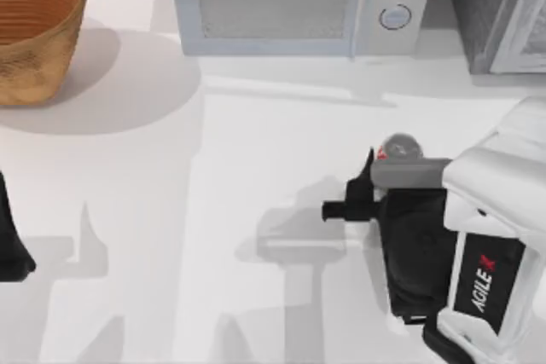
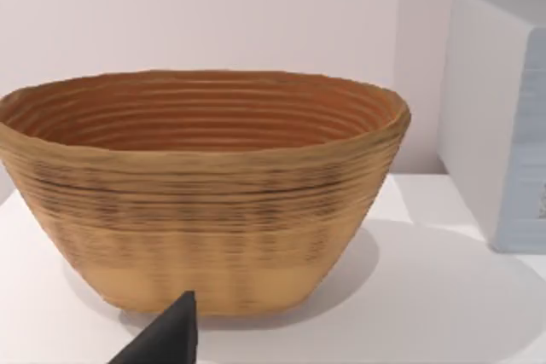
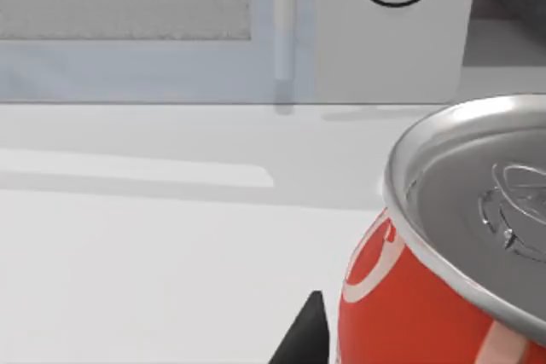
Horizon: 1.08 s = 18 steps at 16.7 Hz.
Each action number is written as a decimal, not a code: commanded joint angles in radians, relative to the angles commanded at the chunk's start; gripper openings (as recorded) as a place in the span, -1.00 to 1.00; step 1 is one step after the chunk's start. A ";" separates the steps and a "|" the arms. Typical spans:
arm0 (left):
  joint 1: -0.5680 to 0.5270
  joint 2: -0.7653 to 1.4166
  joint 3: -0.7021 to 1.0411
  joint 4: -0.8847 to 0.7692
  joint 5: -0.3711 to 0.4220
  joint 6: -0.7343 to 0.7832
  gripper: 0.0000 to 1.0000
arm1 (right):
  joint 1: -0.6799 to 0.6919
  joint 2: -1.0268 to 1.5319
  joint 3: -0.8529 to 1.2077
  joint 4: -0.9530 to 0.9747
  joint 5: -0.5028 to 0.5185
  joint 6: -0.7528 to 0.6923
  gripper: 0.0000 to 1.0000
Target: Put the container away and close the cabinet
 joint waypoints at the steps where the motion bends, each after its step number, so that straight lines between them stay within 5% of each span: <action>1: 0.000 0.000 0.000 0.000 0.000 0.000 1.00 | 0.000 0.000 0.000 0.000 0.000 0.000 -0.81; 3: 0.000 0.000 0.000 0.000 0.000 0.000 1.00 | 0.000 0.000 0.000 0.000 0.000 0.000 -1.00; 13: 0.000 0.000 0.000 0.000 0.000 0.000 1.00 | 0.000 -0.016 -0.001 -0.015 0.000 0.002 -1.00; 18: 0.000 0.000 0.000 0.000 0.000 0.000 1.00 | -0.006 -0.224 0.003 -0.234 0.000 0.007 -1.00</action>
